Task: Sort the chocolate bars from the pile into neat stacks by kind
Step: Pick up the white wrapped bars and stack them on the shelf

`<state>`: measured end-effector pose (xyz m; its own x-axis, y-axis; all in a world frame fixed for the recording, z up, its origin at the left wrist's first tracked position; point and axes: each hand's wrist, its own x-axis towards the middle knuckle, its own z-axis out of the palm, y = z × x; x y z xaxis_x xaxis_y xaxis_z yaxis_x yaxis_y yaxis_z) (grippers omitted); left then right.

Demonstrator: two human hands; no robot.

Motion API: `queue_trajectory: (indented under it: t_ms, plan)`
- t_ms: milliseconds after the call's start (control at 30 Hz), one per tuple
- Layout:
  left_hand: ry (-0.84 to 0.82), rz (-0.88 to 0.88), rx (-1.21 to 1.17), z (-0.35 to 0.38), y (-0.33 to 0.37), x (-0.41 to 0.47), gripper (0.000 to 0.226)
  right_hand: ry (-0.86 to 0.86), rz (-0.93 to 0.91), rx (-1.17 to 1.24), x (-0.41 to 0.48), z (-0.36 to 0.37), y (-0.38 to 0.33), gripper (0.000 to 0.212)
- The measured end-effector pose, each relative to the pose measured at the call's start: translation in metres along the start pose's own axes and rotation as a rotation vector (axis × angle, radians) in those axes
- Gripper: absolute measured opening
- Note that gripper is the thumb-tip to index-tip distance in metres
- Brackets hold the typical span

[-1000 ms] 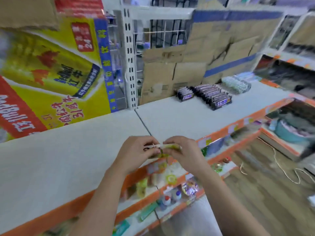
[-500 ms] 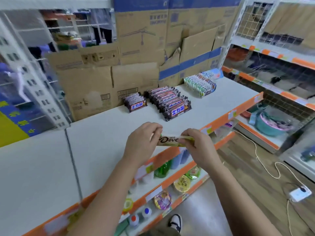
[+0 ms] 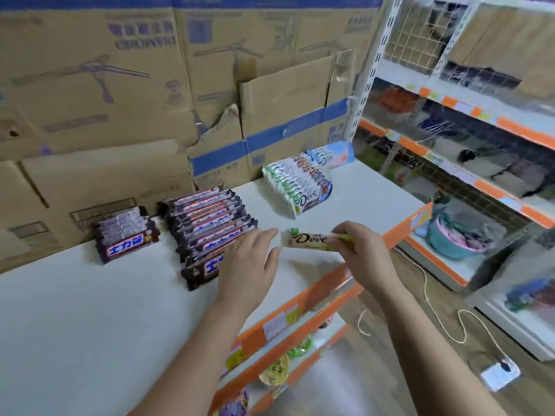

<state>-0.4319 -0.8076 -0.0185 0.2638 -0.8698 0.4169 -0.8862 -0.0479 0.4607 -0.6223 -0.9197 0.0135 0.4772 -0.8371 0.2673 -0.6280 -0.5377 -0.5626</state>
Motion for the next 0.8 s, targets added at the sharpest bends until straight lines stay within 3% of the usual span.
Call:
queue_trajectory:
  t_ms: [267,567,800]
  plan:
    - [-0.004,-0.146,0.193,0.043,0.022,0.05,0.037,-0.089,-0.156,0.059,0.091,-0.002,0.074,0.013]
    - [0.0,-0.488,0.399,0.079,0.056,0.068,0.039,-0.343,-0.459,0.145,0.163,0.002,0.114,0.017]
    - [0.052,-0.538,0.434,0.082,0.056,0.061,0.035,-0.356,-0.565,0.183,0.179,0.017,0.117,0.024]
